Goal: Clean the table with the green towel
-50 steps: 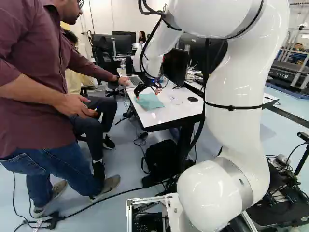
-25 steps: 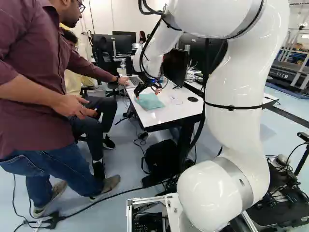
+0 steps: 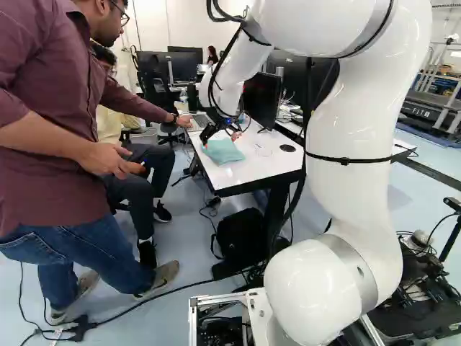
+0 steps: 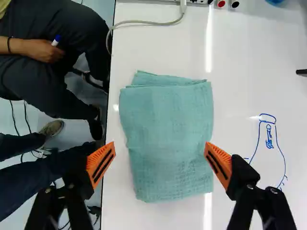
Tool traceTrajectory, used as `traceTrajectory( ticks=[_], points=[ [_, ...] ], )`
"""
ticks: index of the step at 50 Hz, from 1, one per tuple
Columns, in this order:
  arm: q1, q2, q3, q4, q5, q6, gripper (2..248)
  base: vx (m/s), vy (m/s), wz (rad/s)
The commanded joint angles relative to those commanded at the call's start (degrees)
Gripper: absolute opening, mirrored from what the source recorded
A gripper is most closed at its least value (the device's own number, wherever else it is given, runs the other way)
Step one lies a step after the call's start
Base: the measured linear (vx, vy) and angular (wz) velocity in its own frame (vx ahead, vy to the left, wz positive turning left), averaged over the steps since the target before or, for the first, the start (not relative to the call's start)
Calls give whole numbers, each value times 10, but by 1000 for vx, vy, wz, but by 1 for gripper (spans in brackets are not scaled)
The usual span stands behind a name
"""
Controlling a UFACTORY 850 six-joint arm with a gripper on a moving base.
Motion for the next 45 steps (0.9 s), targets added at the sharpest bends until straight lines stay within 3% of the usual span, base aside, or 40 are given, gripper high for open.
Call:
traceTrajectory(
  ticks=[45],
  points=[
    [0,0,0,0,0,0,247,0,0,0]
  ],
)
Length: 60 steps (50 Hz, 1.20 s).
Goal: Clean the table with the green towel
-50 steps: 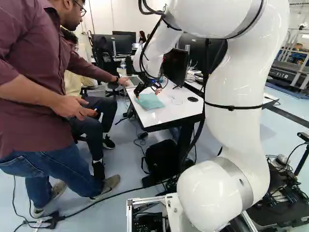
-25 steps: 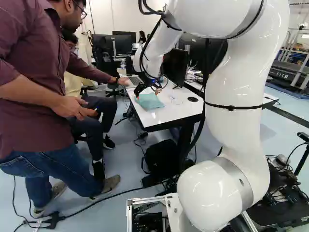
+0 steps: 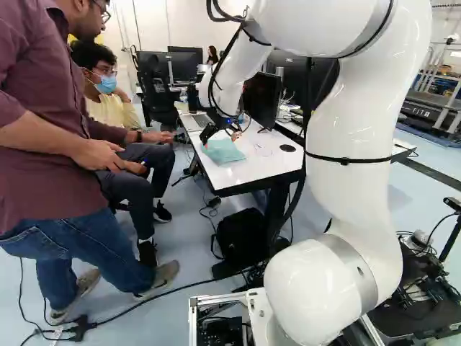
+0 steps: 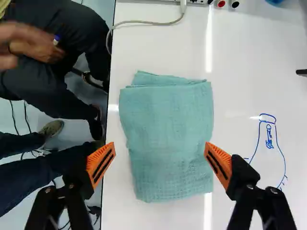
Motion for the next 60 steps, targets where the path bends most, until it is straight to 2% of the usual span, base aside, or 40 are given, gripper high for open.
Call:
traceTrajectory(
  ticks=[35,60],
  points=[
    [3,5,6,0,-4,0,247,0,0,0],
    [32,55,67,0,-129,0,247,0,0,0]
  ],
)
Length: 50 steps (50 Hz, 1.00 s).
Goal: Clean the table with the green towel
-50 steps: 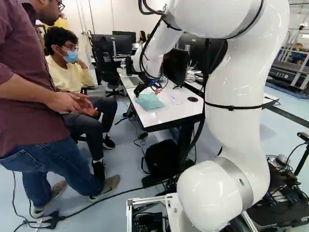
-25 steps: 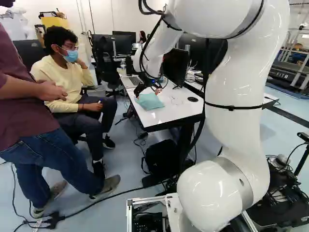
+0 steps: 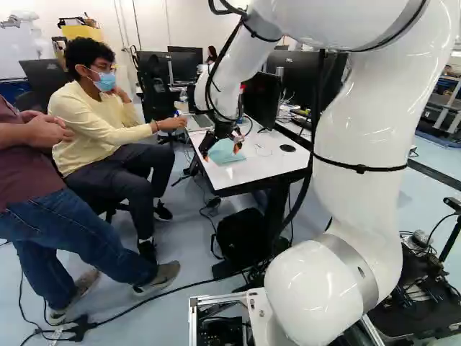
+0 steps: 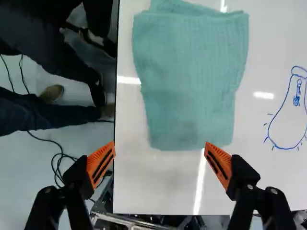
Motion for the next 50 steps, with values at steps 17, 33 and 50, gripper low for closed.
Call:
traceTrajectory(
  ticks=[17,33,50],
  points=[
    [3,21,7,0,-10,0,247,0,0,0],
    [-12,20,-23,0,-10,0,247,0,0,0],
    [-30,10,-65,0,-10,0,247,0,0,0]
  ],
)
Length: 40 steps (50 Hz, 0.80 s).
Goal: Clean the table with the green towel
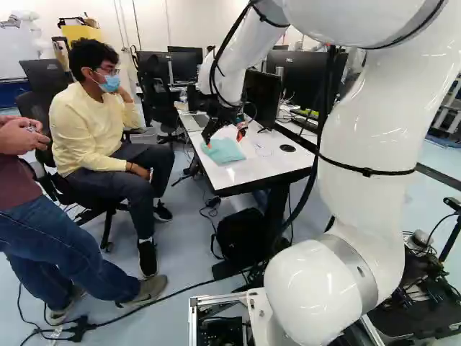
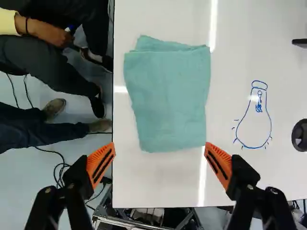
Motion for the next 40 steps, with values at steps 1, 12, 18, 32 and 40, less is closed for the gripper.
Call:
traceTrajectory(
  ticks=[1,12,18,32,40],
  points=[
    [0,0,-2,0,0,0,247,0,0,0],
    [9,2,-6,1,0,0,247,0,0,0],
    [21,5,-3,9,-2,0,247,0,0,0],
    [26,-16,-21,15,-1,0,247,0,0,0],
    [21,-46,-45,15,9,0,247,0,0,0]
  ],
)
